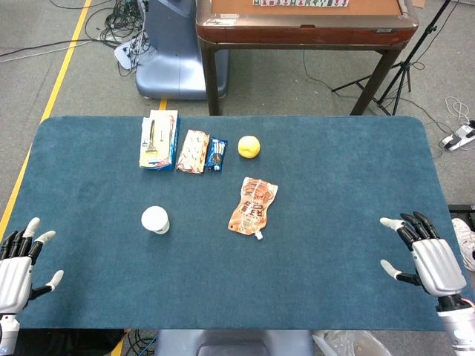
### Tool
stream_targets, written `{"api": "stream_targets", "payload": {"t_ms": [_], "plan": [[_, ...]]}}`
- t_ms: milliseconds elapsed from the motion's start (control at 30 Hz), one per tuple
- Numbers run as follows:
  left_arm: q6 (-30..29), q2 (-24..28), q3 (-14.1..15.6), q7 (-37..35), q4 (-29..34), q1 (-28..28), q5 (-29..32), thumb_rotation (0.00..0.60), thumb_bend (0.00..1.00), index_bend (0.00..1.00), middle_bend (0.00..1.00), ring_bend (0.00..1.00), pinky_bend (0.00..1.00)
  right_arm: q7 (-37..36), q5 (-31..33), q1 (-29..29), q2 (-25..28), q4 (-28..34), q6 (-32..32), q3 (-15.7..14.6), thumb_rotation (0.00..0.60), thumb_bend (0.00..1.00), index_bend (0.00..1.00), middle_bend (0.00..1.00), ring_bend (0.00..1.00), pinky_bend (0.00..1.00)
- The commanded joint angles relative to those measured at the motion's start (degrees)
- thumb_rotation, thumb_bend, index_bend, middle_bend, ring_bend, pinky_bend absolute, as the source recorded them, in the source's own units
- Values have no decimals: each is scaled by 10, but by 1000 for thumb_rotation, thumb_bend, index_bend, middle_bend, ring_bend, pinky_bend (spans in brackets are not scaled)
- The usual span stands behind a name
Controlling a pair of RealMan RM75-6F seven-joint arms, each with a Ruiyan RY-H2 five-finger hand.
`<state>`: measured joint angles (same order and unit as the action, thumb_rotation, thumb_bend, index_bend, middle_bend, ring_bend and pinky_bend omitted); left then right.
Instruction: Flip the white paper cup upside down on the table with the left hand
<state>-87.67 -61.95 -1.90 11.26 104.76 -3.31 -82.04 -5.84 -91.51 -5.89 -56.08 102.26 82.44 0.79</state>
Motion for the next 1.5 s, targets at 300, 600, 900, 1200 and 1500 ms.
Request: {"api": "stream_targets", "payload": {"t_ms": [300, 600, 900, 1200, 1500], "plan": [[19, 6, -9, -13, 1, -15, -10, 600, 206, 200, 0, 0, 0, 4, -12, -2, -1, 5, 9, 3, 600, 225, 231, 269, 103, 78], [113, 22, -41, -80, -4, -89, -9, 600, 206, 200, 0, 0, 0, 23, -17, -4, 6, 22, 18, 9, 600, 225, 231, 269, 103, 78], [256, 5, -82, -100, -32, -201, 30, 600, 206, 190, 0, 0, 0, 47, -15, -7, 12, 39, 16, 12, 600, 225, 231, 269, 103, 78], [381, -36, -91, -30, -64, -298, 105, 600, 206, 137, 0, 0, 0, 46, -9, -8, 10, 36, 12, 13, 600, 225, 231, 269, 103, 78], [434, -88, -88, 33, -122, -361, 192, 600, 206, 139, 0, 0, 0, 31, -4, -6, 5, 22, 13, 12, 600, 225, 231, 269, 103, 78]]}}
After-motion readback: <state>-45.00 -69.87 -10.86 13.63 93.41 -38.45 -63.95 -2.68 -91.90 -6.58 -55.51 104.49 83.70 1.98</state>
